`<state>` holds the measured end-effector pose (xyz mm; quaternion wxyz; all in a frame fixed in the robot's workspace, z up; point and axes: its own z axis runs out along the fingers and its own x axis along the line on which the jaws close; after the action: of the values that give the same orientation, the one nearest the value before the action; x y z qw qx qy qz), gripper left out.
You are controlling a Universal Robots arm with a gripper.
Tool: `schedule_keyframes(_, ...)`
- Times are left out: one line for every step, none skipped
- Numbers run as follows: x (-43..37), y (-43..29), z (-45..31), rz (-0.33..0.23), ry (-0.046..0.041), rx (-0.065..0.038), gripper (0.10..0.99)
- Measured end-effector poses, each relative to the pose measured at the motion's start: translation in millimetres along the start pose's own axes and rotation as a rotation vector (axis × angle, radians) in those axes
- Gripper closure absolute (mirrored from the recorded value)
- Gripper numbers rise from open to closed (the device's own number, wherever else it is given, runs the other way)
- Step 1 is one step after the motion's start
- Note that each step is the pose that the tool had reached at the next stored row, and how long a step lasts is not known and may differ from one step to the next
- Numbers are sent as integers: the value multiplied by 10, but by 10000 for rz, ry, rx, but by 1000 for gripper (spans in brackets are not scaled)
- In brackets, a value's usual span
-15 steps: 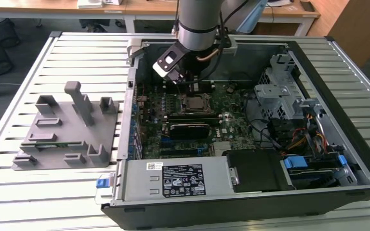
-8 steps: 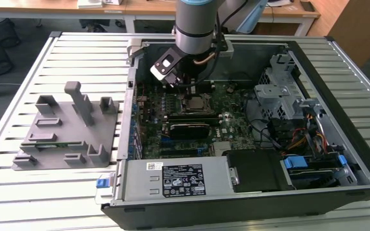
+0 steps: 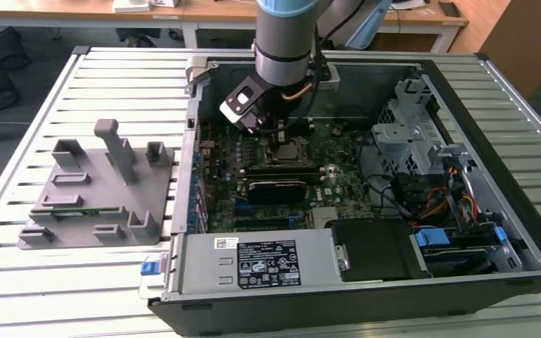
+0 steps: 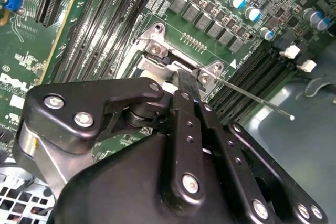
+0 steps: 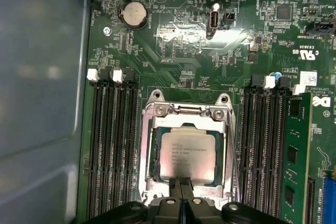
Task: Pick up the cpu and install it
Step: 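Close the cpu cover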
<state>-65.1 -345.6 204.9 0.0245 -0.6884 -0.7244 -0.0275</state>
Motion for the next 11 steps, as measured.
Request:
schedule_keyframes(-1,0,11,-1,0,0,980)
schedule_keyframes(-2,0,21,-1,1,1,980)
schedule_keyframes(-2,0,31,-1,1,2,980)
schedule_keyframes(-3,-1,40,1,2,4,980)
schedule_keyframes(-3,0,45,2,1,6,980)
schedule_keyframes(-4,2,50,1,0,7,980)
schedule_keyframes(-4,6,55,0,2,8,980)
schedule_keyframes(-5,13,58,1,0,13,980)
schedule_keyframes(-6,23,60,1,0,16,980)
schedule_keyframes(-7,34,61,2,4,19,980)
schedule_keyframes(-8,44,61,2,8,20,980)
